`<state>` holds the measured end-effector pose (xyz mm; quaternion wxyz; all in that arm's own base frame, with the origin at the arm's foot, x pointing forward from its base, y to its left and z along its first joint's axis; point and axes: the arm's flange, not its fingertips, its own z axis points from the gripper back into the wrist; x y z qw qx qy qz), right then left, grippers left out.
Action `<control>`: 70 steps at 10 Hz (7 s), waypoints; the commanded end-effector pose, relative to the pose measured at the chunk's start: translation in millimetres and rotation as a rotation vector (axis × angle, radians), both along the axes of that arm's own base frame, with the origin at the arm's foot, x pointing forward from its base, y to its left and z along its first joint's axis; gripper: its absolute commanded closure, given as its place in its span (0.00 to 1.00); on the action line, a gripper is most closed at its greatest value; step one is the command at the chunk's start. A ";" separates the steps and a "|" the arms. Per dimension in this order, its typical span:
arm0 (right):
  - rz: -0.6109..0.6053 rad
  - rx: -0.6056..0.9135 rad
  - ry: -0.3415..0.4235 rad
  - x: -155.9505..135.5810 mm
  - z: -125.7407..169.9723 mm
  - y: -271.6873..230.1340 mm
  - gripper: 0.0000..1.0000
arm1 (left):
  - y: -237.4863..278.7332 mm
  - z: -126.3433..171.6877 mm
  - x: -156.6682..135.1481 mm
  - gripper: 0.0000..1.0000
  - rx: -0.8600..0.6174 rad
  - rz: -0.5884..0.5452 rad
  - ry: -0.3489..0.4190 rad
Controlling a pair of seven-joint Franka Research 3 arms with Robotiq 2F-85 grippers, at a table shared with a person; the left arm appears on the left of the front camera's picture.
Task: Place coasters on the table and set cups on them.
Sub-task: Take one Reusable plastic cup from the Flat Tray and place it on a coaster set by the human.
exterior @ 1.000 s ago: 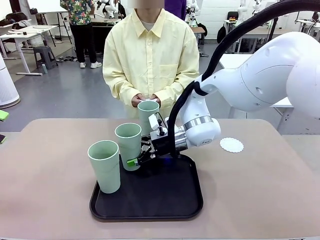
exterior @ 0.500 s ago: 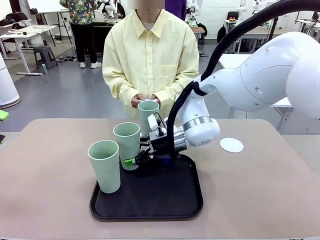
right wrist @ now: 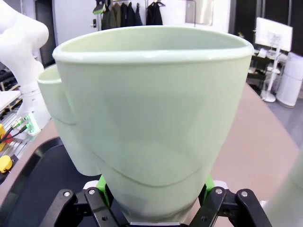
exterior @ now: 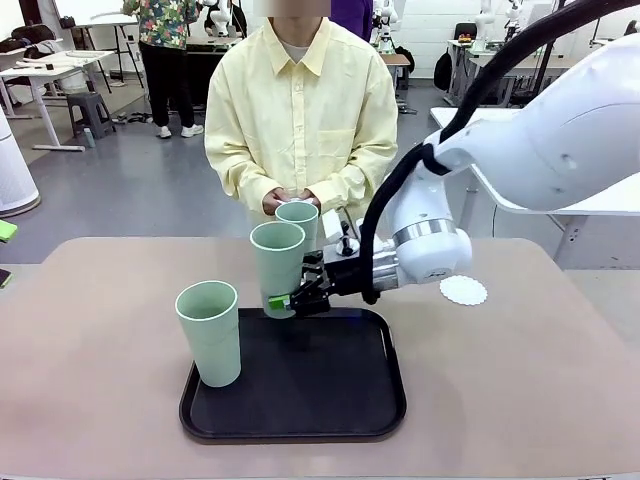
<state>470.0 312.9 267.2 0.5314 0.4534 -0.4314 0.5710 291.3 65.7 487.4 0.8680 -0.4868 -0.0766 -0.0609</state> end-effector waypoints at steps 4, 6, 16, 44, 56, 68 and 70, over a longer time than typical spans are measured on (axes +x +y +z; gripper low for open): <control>-0.100 -0.019 -0.043 -55.5 51.0 -45.0 1.00 | 1.1 -0.9 0.1 0.00 -0.019 -0.008 -0.021; -0.133 -0.032 -0.039 -68.4 74.1 -58.6 1.00 | 1.1 -0.9 0.1 0.00 -0.019 -0.008 -0.021; -0.127 -0.124 -0.062 -38.1 101.7 -148.3 0.20 | 1.1 -0.9 0.1 0.00 -0.019 -0.008 -0.021; -0.010 -0.043 -0.051 81.5 28.5 -374.3 0.19 | 1.1 -0.9 0.1 0.00 -0.019 -0.008 -0.021; -0.019 -0.061 0.038 105.9 -4.2 -367.1 0.19 | 1.1 -0.9 0.1 0.00 -0.019 -0.008 -0.021; -0.017 0.006 0.009 123.3 -32.0 -370.7 0.19 | 1.1 -0.9 0.1 0.00 -0.019 -0.008 -0.021; -0.015 0.006 0.021 122.9 -35.6 -372.1 0.19 | 1.1 -0.9 0.1 0.00 -0.019 -0.008 -0.021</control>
